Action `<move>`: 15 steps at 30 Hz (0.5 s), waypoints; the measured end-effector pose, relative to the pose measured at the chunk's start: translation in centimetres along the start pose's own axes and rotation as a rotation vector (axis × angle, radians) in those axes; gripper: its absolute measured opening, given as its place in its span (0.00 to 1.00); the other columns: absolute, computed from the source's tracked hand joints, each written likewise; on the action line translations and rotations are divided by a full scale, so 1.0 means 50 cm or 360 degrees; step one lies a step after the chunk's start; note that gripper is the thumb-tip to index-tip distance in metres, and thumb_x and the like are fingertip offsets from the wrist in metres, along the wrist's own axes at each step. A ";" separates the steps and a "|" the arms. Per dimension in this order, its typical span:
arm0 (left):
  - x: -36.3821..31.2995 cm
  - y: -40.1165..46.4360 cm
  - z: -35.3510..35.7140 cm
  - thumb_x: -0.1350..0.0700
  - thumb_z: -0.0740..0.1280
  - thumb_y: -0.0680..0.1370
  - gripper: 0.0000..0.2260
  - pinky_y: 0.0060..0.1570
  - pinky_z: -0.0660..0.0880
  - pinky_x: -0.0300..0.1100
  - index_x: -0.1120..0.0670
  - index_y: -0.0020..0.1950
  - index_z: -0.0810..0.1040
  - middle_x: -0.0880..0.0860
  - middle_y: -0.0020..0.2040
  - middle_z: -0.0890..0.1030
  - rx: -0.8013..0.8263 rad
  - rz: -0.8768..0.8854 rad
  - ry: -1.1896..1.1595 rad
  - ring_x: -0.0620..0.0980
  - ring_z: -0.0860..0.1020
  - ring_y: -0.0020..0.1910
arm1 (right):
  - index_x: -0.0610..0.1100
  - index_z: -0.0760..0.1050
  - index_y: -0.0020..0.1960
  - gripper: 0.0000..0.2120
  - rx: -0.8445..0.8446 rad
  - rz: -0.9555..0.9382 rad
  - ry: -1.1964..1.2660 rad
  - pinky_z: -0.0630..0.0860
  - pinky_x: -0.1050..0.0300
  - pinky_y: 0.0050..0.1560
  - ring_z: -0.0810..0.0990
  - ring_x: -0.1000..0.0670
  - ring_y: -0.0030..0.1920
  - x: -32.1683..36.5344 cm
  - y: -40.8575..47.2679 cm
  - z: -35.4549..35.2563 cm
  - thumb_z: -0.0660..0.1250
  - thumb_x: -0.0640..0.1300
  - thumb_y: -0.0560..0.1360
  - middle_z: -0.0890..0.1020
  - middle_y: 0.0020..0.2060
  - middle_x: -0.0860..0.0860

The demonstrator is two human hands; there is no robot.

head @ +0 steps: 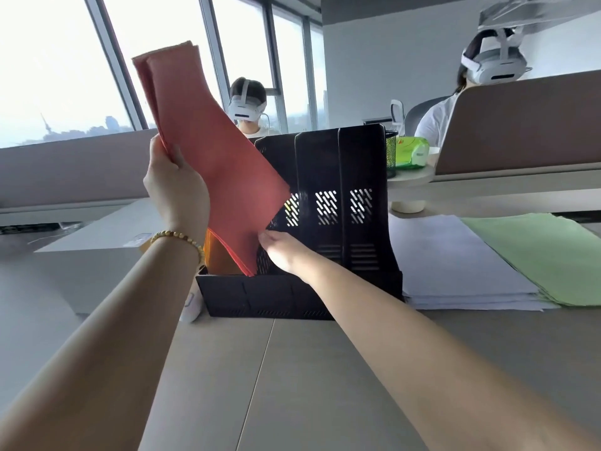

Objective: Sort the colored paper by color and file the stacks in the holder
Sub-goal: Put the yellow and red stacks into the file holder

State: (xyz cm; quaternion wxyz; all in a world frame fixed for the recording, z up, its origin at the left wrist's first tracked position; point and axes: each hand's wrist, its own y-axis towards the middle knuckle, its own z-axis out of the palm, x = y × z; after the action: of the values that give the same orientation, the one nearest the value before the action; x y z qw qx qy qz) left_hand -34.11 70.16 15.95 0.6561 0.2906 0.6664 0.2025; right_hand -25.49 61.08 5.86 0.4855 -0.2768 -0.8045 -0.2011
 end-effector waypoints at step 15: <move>-0.009 -0.123 0.130 0.59 0.52 0.82 0.13 0.25 0.65 0.27 0.56 0.61 0.73 0.44 0.30 0.69 0.0376 0.0087 -0.0065 0.42 0.67 0.26 | 0.47 0.55 0.76 0.23 -0.0232 -0.0060 0.0050 0.56 0.61 0.71 0.62 0.49 0.73 -0.038 -0.016 -0.076 0.50 0.40 0.82 0.63 0.74 0.48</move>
State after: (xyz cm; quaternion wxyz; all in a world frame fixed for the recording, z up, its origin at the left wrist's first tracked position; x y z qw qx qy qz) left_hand -28.41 64.54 11.92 0.6251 0.3879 0.6639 0.1344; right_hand -22.72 57.72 5.82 0.4727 -0.2932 -0.7850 -0.2725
